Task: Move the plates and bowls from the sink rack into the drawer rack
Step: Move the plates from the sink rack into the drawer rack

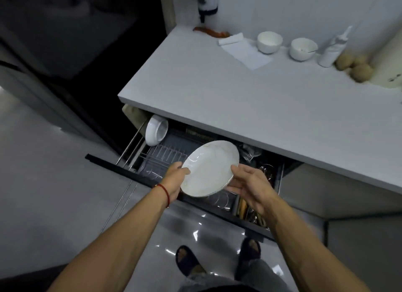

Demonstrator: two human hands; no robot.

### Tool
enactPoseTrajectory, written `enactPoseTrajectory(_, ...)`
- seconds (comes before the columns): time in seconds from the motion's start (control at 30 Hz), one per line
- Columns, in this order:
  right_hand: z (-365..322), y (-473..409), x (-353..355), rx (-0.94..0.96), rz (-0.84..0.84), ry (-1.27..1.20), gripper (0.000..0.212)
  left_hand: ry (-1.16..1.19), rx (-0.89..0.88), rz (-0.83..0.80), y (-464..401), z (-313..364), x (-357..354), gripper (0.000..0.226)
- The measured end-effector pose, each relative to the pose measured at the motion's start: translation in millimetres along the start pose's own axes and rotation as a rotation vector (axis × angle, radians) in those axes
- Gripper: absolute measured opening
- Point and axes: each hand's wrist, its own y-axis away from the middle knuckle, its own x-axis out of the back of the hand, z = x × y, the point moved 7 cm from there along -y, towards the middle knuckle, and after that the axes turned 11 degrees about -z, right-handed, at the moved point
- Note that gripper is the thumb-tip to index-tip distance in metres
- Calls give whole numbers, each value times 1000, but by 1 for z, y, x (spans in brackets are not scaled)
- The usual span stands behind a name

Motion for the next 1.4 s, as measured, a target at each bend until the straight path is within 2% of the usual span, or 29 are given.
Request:
enactPoseTrajectory(0.03,5,-15,-14,-19,6,-5,26,10,7,15,-6,3,18,20)
enactPoseTrajectory(0.1,10,-46,-37,-46,16,-17,28,7,54,56,-18,7,48,60)
enactPoseTrajectory(0.13,12,-62,-46,-56,20,-20,29,11,77,87,-24,7,61,68)
enactPoseTrajectory(0.17,14,-79,-55,-67,18,-18,30,14,92,117,-31,7,74,65)
enactPoseTrajectory(0.27,24,-131,-74,-118,15,-16,34,98,136,189,-46,5,104,34)
enactPoseTrajectory(0.3,29,-149,-80,-137,9,-5,36,143,138,208,-53,4,113,32)
enactPoseTrajectory(0.4,40,-201,-93,-183,12,16,42,244,158,241,-82,3,138,57)
enactPoseTrajectory(0.43,44,-216,-96,-188,25,23,43,271,177,250,-93,1,145,60)
enactPoseTrajectory(0.63,60,-296,-106,-167,116,136,29,421,280,192,-162,-15,170,28)
enactPoseTrajectory(0.77,67,-340,-113,-108,200,221,31,557,302,95,-206,-19,177,21)
enactPoseTrajectory(0.83,69,-354,-114,-86,237,264,29,610,304,52,-221,-18,180,24)
enactPoseTrajectory(0.93,69,-373,-120,-43,216,306,11,655,301,37,-243,-15,187,34)
enactPoseTrajectory(1.03,67,-390,-125,-26,200,378,19,682,300,31,-262,-15,191,40)
enactPoseTrajectory(1.17,67,-412,-128,-37,223,478,14,746,258,19,-281,-12,192,38)
enactPoseTrajectory(1.23,66,-418,-133,-46,229,521,20,774,209,45,-288,-8,197,43)
enactPoseTrajectory(1.33,64,-420,-145,4,215,526,44,789,174,97,-293,-9,205,44)
enactPoseTrajectory(1.4,63,-418,-151,42,200,505,42,813,148,117,-293,-10,207,40)
